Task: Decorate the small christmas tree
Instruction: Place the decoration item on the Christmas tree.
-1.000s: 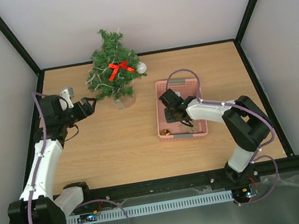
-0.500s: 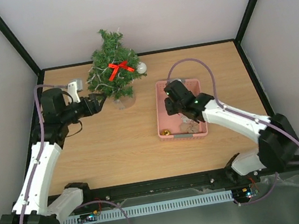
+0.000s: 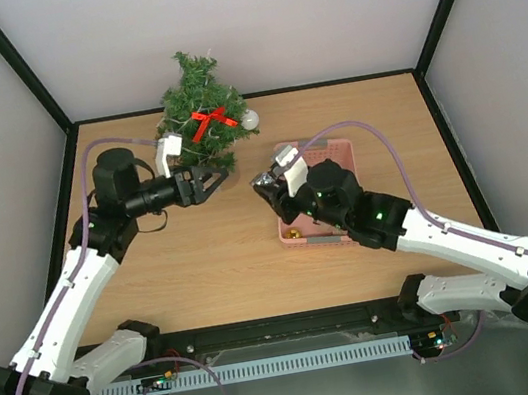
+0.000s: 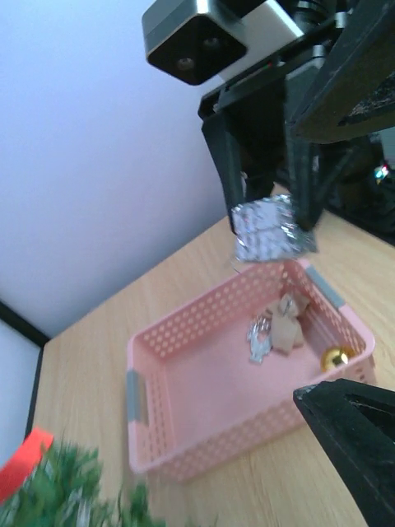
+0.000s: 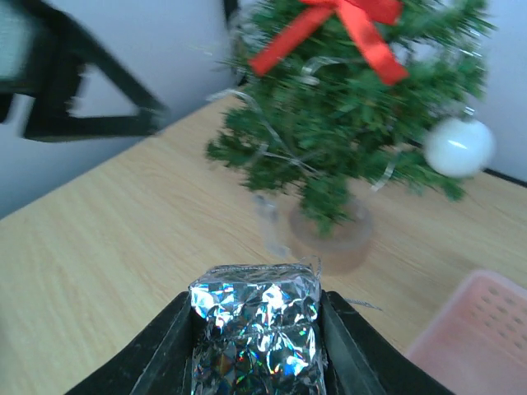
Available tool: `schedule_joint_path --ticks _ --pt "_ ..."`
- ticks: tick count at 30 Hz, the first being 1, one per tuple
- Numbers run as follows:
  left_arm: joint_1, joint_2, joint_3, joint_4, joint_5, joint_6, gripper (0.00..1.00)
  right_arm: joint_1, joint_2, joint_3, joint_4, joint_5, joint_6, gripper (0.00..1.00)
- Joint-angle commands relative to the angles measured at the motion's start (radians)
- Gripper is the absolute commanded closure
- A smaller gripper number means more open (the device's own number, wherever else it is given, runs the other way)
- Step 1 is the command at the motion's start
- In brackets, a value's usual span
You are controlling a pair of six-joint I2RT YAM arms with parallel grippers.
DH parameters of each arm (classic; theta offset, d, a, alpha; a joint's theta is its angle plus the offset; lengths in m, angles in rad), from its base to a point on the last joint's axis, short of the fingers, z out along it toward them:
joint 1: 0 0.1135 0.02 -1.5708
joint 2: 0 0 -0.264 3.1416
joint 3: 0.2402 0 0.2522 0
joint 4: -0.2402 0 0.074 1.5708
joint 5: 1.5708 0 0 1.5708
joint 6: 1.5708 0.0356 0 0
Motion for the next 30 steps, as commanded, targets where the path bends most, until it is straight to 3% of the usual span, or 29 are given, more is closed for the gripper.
schedule_joint_path --ticks 1,6,11,21,26,30 --pt "-0.045 0.037 0.02 0.06 0.103 -0.065 0.18 0.063 -0.021 -0.028 0.134 -0.024 -0.105 0.64" --pt "-0.099 0.06 0.007 0.045 0.14 -0.021 0.11 0.101 -0.039 -0.051 0.195 -0.019 -0.155 0.64" --pt "-0.116 0.08 0.019 0.001 0.122 0.023 0.1 0.111 -0.033 -0.045 0.199 -0.028 -0.177 0.64" --pt "-0.138 0.129 0.033 -0.049 0.113 0.035 0.22 0.125 -0.013 -0.042 0.203 -0.029 -0.182 0.64" --pt "-0.141 0.133 0.029 -0.018 0.139 0.014 0.24 0.128 -0.008 -0.038 0.2 -0.036 -0.189 0.64" --pt "-0.142 0.133 0.013 0.018 0.167 -0.016 0.32 0.128 -0.007 -0.042 0.199 -0.041 -0.19 0.64"
